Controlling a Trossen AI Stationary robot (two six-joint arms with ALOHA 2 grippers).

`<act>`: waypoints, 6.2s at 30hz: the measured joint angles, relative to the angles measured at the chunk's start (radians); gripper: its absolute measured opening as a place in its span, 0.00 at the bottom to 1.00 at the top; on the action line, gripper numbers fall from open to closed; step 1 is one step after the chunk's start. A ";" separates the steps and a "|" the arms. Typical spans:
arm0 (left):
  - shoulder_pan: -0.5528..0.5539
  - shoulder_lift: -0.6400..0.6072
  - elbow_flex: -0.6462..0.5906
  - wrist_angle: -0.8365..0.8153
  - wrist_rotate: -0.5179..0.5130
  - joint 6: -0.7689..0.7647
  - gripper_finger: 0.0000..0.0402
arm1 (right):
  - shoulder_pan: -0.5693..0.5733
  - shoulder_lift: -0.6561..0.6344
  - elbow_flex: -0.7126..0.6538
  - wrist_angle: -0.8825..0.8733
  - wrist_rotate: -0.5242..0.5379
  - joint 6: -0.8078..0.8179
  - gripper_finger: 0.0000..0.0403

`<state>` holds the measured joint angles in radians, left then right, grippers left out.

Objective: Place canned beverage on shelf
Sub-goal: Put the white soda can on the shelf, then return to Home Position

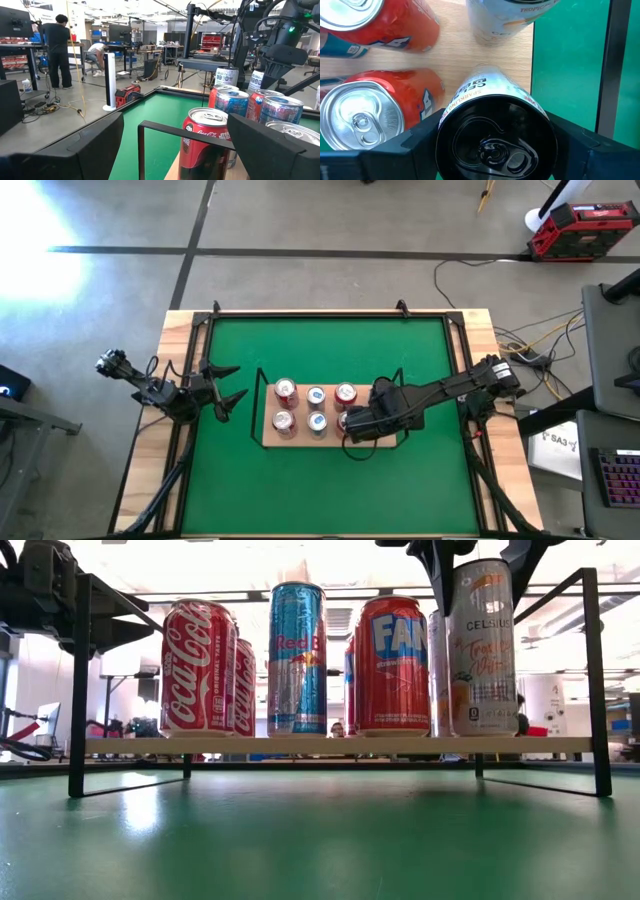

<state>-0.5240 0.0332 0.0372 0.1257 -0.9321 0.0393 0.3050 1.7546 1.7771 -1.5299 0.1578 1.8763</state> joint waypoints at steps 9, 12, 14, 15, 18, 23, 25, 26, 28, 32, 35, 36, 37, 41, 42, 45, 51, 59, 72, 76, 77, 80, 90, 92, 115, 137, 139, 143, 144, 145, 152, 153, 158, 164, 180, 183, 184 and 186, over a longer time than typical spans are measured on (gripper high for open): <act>0.000 0.000 0.000 0.000 0.000 0.000 0.85 | 0.000 0.000 0.000 0.002 -0.013 -0.012 0.71; 0.000 0.000 0.000 0.000 0.000 0.000 0.85 | 0.000 0.002 -0.002 -0.001 -0.029 -0.014 0.76; 0.000 0.000 0.000 0.000 0.000 0.000 0.85 | 0.001 0.002 -0.002 -0.002 -0.032 -0.015 0.81; 0.000 0.000 0.000 0.000 0.000 0.000 0.85 | 0.001 0.002 -0.002 -0.004 -0.033 -0.015 0.83; 0.000 0.000 0.000 0.000 0.000 0.000 0.85 | 0.000 0.002 -0.002 -0.006 -0.032 -0.016 0.90; 0.000 0.000 0.000 0.000 0.000 0.000 0.85 | 0.002 -0.016 -0.002 0.003 -0.069 -0.043 0.94; 0.000 0.000 0.000 0.000 0.000 0.000 0.85 | 0.006 -0.026 0.006 0.001 -0.087 -0.055 0.95; 0.000 0.000 0.000 0.000 0.000 0.000 0.85 | 0.009 -0.032 0.011 0.001 -0.087 -0.056 0.95; 0.000 0.000 0.000 0.000 0.000 0.000 0.85 | 0.018 -0.047 0.022 0.000 -0.087 -0.058 0.95; 0.000 0.000 0.000 0.000 0.000 0.000 0.85 | 0.044 -0.088 0.034 -0.001 -0.082 -0.065 0.95; 0.000 0.000 0.000 0.000 0.000 0.000 0.85 | 0.082 -0.125 0.032 -0.001 -0.031 -0.081 0.95; 0.000 0.000 0.000 0.000 0.000 0.000 0.85 | 0.101 -0.137 0.027 0.000 0.007 -0.081 0.95; 0.000 0.000 0.000 0.000 0.000 0.000 0.85 | 0.125 -0.153 0.021 0.003 0.056 -0.075 0.95; 0.000 0.000 0.000 0.000 0.000 0.000 0.85 | 0.244 -0.222 -0.023 0.026 0.284 -0.019 0.95; 0.000 0.000 0.000 0.000 0.000 0.000 0.85 | 0.277 -0.241 -0.039 0.027 0.340 0.005 0.95; 0.000 0.000 0.000 0.000 0.000 0.000 0.85 | 0.357 -0.299 -0.099 0.028 0.493 0.078 0.95; 0.000 0.000 0.000 0.000 0.000 0.000 0.85 | 0.420 -0.444 -0.309 0.158 0.663 0.000 0.95; 0.000 0.000 0.000 0.000 0.000 0.000 0.85 | 0.378 -0.761 -0.677 0.430 0.698 -0.238 0.95; 0.000 0.000 0.000 0.000 0.000 0.000 0.85 | 0.307 -1.291 -1.210 0.992 0.707 -1.008 0.95; 0.000 0.000 0.000 0.000 0.000 0.000 0.85 | 0.259 -1.385 -1.348 1.145 0.681 -1.144 0.95; 0.000 0.000 0.000 0.000 0.000 0.000 0.85 | 0.244 -1.402 -1.384 1.195 0.660 -1.177 0.95; 0.000 0.000 0.000 0.000 0.000 0.000 0.85 | 0.197 -1.430 -1.487 1.367 0.572 -1.287 0.95; 0.000 0.000 0.000 -0.001 0.000 0.000 0.85 | 0.055 -1.425 -1.590 1.563 0.365 -1.512 0.95; 0.000 0.000 0.000 0.000 0.000 0.000 0.85 | 0.022 -1.425 -1.592 1.573 0.316 -1.556 0.95; 0.000 0.000 0.000 0.000 0.000 0.000 0.85 | -0.321 -1.615 -1.624 1.411 0.020 -1.773 0.95; 0.000 0.000 0.000 0.000 0.000 0.000 0.85 | -0.338 -1.754 -1.637 1.265 -0.142 -1.882 0.95; 0.000 0.000 0.000 0.000 0.000 0.000 0.85 | -0.338 -1.754 -1.638 1.297 -0.141 -1.885 0.95; 0.000 0.000 0.000 0.000 0.000 0.000 0.85 | -0.338 -1.752 -1.665 1.390 -0.140 -1.880 0.95; 0.000 0.000 0.000 0.000 0.000 0.000 0.85 | -0.338 -1.752 -1.674 1.413 -0.140 -1.877 0.95; 0.000 0.000 0.000 0.000 0.000 0.000 0.85 | -0.338 -1.753 -1.686 1.437 -0.140 -1.878 0.95; 0.000 0.000 0.000 0.000 0.000 0.000 0.85 | -0.338 -1.753 -1.764 1.613 -0.132 -1.915 0.95; 0.000 0.000 0.000 0.000 0.000 0.000 0.85 | -0.338 -1.750 -1.764 1.623 -0.132 -1.915 0.95; 0.000 0.000 0.000 0.000 0.000 0.000 0.85 | -0.338 -1.745 -1.764 1.635 -0.129 -1.934 0.95; 0.000 0.000 0.000 0.000 0.000 0.000 0.85 | -0.338 -1.734 -1.764 1.625 -0.098 -1.989 0.95; 0.000 0.000 0.000 0.000 0.000 0.000 0.85 | -0.338 -1.707 -1.765 1.619 0.232 -1.654 0.95; 0.000 0.000 0.000 0.000 0.000 0.000 0.85 | -0.338 -1.706 -1.765 1.610 0.235 -1.621 0.95; 0.000 0.000 0.000 0.000 0.000 0.000 0.85 | -0.338 -1.706 -1.765 1.610 0.236 -1.621 0.95; 0.000 0.000 0.000 0.000 0.000 0.000 0.85 | -0.338 -1.706 -1.766 1.610 0.235 -1.625 0.95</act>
<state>-0.5238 0.0332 0.0372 0.1257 -0.9321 0.0395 -0.0334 0.0486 0.0116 0.0803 0.3927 0.2509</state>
